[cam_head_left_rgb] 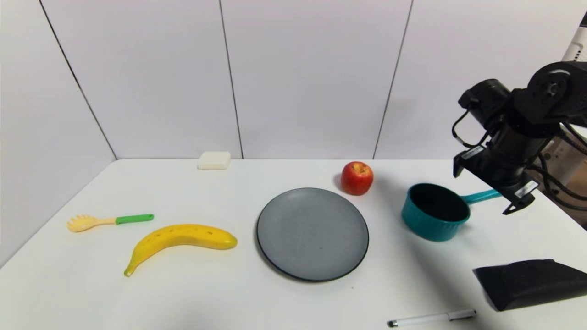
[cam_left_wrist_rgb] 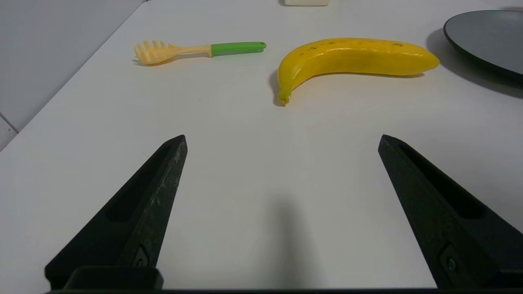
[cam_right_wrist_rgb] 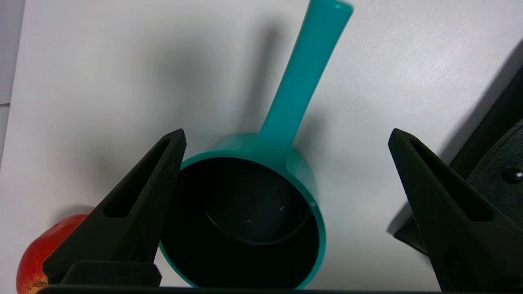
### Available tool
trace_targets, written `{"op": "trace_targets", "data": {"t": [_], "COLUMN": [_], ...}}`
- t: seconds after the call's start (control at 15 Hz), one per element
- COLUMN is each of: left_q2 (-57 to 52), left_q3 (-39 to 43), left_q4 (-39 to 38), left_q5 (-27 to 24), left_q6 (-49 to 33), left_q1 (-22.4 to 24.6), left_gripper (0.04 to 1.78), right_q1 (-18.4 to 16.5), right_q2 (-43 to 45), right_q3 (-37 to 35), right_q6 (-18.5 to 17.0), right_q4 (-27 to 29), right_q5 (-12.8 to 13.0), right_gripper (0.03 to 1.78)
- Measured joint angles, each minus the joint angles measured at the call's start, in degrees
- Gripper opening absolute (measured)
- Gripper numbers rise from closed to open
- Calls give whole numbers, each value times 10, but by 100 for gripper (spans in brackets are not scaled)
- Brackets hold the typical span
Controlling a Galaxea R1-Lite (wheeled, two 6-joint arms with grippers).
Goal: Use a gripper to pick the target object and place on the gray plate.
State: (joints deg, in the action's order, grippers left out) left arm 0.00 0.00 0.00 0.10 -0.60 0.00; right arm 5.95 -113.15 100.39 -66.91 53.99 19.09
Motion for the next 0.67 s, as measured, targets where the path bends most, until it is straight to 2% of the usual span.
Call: {"op": "trace_targets", "data": {"t": [0.2, 0.53, 0.6, 0.67], "left_q2": [0, 0, 0, 0], "left_q3": [0, 0, 0, 0], "left_q4": [0, 0, 0, 0], "left_q5": [0, 0, 0, 0], "left_q6": [0, 0, 0, 0], "left_q1": [0, 0, 0, 0], "left_gripper": [169, 169, 169, 169], "right_q1": [1, -1, -1, -1], "right_q2": [-18, -37, -39, -40], "right_q3": [3, 3, 4, 4], "right_q6": [-22, -31, -40, -41], "right_q4": [0, 0, 0, 0], "right_q5": [1, 3, 5, 6], "right_gripper": [171, 171, 160, 142]}}
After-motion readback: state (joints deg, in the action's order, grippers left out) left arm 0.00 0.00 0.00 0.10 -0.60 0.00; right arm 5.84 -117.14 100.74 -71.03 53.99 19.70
